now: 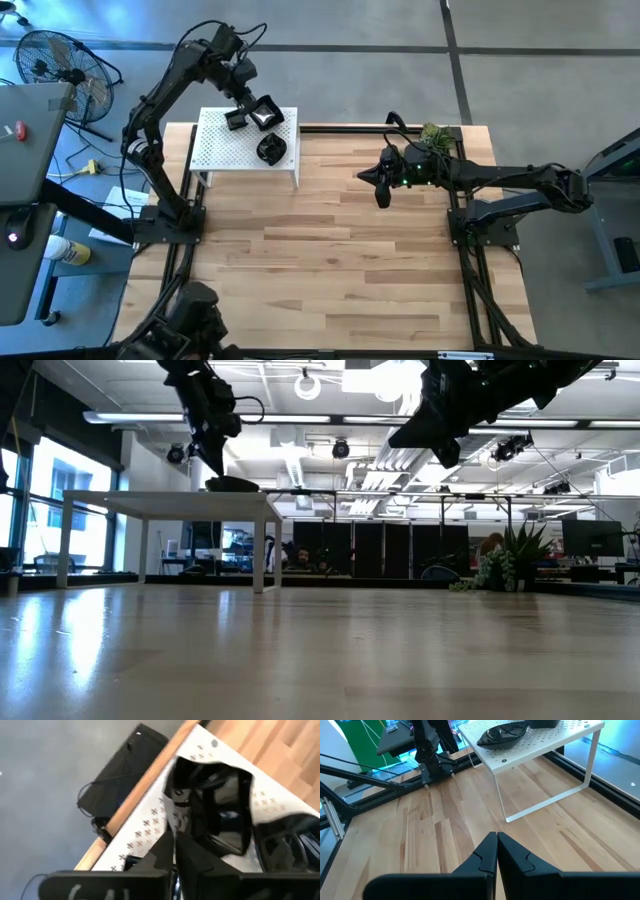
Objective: Pick & Place Mini shaped plates
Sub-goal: Stack the black distorted square plate on top of the other black distorted square plates on the shelf
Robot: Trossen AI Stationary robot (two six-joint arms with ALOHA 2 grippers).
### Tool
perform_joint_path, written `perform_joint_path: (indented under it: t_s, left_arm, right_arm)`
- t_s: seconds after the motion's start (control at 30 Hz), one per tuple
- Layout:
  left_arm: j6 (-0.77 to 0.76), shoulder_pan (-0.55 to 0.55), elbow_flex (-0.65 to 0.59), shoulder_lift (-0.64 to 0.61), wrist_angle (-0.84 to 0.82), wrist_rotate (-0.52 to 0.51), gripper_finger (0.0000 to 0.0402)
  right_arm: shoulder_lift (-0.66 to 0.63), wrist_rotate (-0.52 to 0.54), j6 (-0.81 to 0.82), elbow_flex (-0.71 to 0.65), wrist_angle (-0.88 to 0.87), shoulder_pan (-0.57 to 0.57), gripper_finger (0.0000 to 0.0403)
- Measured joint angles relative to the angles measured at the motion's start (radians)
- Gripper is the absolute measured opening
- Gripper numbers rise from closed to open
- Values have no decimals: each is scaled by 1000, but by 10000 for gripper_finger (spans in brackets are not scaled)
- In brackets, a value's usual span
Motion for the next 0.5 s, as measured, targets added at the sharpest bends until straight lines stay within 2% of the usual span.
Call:
perform_joint_path:
  t_s: [0.13,0.4,0.5]
  left_arm:
    - [-20,0,0,0,28,-10,15]
    - [-30,0,0,0,25,8,102]
    - [-29,0,0,0,25,9,122]
  right_arm:
    - [0,0,0,0,0,0,7]
    - [0,1,0,0,0,0,7]
    - [0,6,0,0,0,0,7]
